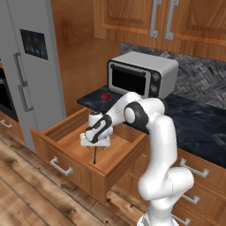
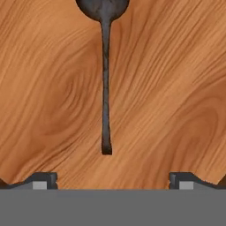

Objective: Pick the ladle from the drawer and place it on the counter.

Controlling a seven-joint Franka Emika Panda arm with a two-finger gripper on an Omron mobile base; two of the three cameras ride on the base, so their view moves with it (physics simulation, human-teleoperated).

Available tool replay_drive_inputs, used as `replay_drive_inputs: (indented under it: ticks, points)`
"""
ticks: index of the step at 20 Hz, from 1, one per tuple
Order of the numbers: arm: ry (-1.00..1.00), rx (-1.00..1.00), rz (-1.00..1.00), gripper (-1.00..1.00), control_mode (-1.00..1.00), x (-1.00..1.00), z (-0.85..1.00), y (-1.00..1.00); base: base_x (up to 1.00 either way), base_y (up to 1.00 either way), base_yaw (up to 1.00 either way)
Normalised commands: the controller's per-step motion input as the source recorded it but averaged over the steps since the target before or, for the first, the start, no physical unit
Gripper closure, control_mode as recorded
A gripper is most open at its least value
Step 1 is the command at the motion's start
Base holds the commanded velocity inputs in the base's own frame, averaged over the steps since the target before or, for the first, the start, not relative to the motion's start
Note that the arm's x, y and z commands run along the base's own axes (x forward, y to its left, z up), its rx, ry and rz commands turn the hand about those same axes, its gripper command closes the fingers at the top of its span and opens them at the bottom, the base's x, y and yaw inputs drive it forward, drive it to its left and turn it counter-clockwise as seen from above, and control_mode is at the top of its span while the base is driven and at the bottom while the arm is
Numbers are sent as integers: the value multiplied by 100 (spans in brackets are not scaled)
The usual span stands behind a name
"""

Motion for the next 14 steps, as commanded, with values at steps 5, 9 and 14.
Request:
replay_drive_inputs:
  ticks: [5, 9, 14]
  points:
    - [7, -4, 0, -100, -100, 82, -69, 16, 0, 0, 0]
    - [1, 0, -1, -100, -100, 33, -69, -22, 0, 0, 0]
    - [0, 0, -4, -100, -100, 1, -63, -33, 0, 0, 0]
